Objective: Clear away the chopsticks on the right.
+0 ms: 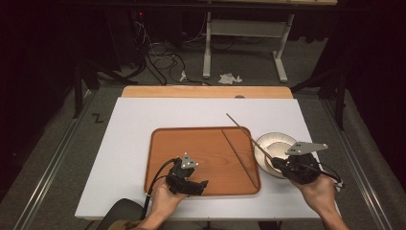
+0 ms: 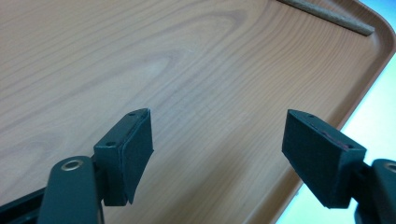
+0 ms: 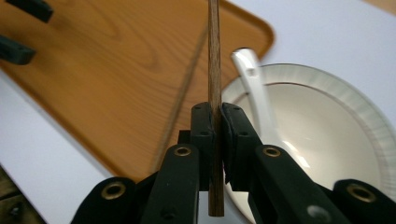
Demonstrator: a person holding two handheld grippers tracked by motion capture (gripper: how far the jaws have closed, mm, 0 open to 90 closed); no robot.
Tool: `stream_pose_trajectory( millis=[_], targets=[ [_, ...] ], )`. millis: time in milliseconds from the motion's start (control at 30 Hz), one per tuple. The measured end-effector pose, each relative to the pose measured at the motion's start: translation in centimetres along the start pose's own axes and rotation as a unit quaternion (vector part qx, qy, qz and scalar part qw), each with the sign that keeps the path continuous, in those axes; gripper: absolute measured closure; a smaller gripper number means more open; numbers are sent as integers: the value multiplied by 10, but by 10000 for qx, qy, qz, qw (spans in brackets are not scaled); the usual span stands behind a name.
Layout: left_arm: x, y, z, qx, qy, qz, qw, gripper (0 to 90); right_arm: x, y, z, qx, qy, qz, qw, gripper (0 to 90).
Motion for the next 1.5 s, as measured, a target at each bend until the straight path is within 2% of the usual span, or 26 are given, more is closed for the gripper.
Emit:
stream_pose_trajectory(
  millis=[33,67,100,133,167,433,833,1133,1333,1433,1500],
  targets=[
    [-1,0,0,-1,4,12,10000,248,8,0,-10,-36,80,-53,9999,848],
    [-1,0,0,-1,4,12,10000,248,8,0,-10,-36,80,-53,9999,848],
    [0,0,0,-18,5,31,10000,248,17,-1,-19,-63,174,-113,9998,848],
    [0,0,0,-18,5,31,10000,248,17,-1,-19,-63,174,-113,9998,848],
    [0,0,0,-18,9,24,10000,248,26,-1,-28,-63,264,-184,9995,848],
    [0,0,0,6,0,14,10000,248,63,-4,-46,-93,466,-425,9980,848],
    [0,0,2,28,15,8,10000,248,89,-11,-55,-124,448,-802,9957,845],
    [1,0,2,49,14,2,10000,248,98,-17,-57,-232,416,-954,9943,839],
    [0,0,2,49,11,2,10000,248,98,-15,-57,-284,407,-859,9951,817],
    [1,0,3,21,3,10,10000,248,101,-16,-58,-305,386,-935,9944,839],
    [1,0,3,44,8,-3,10000,248,102,-18,-57,-401,331,-996,9937,842]
  ],
)
Point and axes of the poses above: each handheld gripper's, and its own axes: x roughly forward along the jaws, y roughly out of its top, z roughly to its right, the point moved 6 cm from there along x, roughly forward along the jaws, and after that the axes turned 4 degrees about x, right-handed, at the moved point
